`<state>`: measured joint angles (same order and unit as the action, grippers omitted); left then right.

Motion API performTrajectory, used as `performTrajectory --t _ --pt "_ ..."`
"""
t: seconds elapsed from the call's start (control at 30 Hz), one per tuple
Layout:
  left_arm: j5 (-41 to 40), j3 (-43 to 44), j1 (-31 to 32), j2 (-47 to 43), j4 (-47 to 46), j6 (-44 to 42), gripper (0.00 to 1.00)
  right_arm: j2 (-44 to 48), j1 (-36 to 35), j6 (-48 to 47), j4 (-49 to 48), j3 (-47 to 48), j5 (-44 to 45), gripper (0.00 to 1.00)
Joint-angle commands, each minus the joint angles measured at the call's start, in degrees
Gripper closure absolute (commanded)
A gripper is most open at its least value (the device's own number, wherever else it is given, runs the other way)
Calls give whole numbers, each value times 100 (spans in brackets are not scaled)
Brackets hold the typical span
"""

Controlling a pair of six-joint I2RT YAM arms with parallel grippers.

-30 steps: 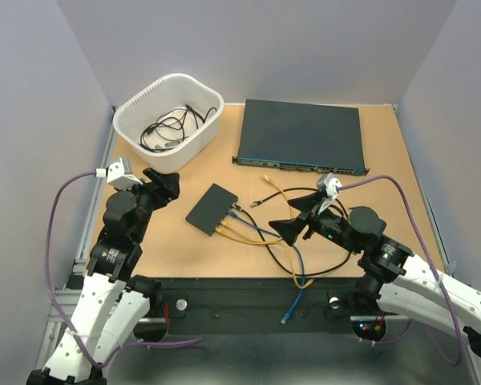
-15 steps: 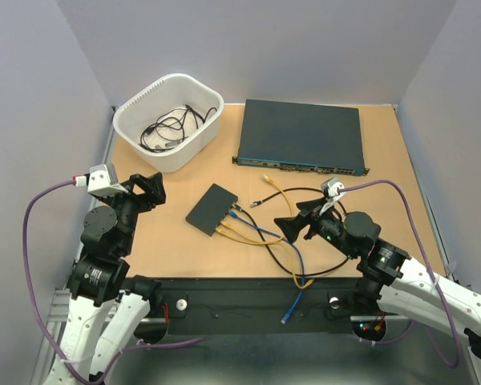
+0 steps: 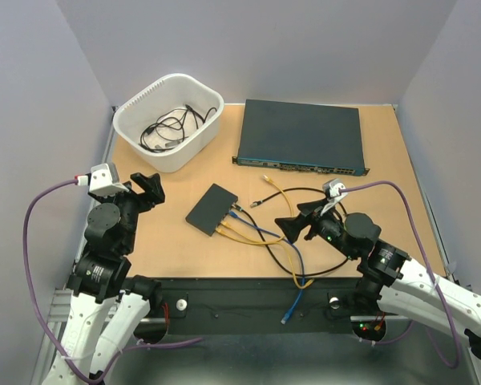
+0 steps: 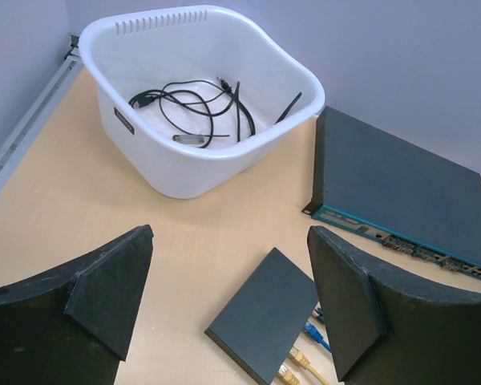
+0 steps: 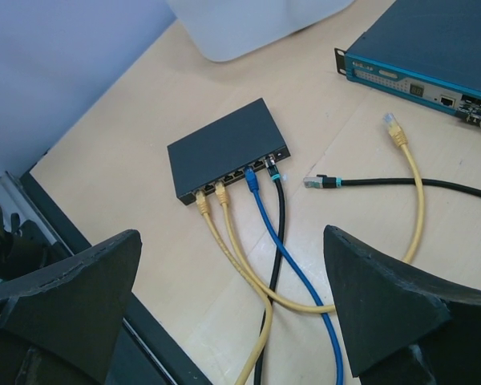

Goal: Insert the plug into the switch port

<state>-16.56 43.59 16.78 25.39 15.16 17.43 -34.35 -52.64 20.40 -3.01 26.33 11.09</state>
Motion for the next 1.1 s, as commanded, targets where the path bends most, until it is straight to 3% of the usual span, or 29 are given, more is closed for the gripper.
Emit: performTrajectory --t 0.0,1.07 --pt "-58 -44 -16 89 -154 -56 11 25 -53 8 -200 57 -186 0" --pt "-76 -35 -16 89 -127 -47 11 42 -53 -28 -192 48 -406 0"
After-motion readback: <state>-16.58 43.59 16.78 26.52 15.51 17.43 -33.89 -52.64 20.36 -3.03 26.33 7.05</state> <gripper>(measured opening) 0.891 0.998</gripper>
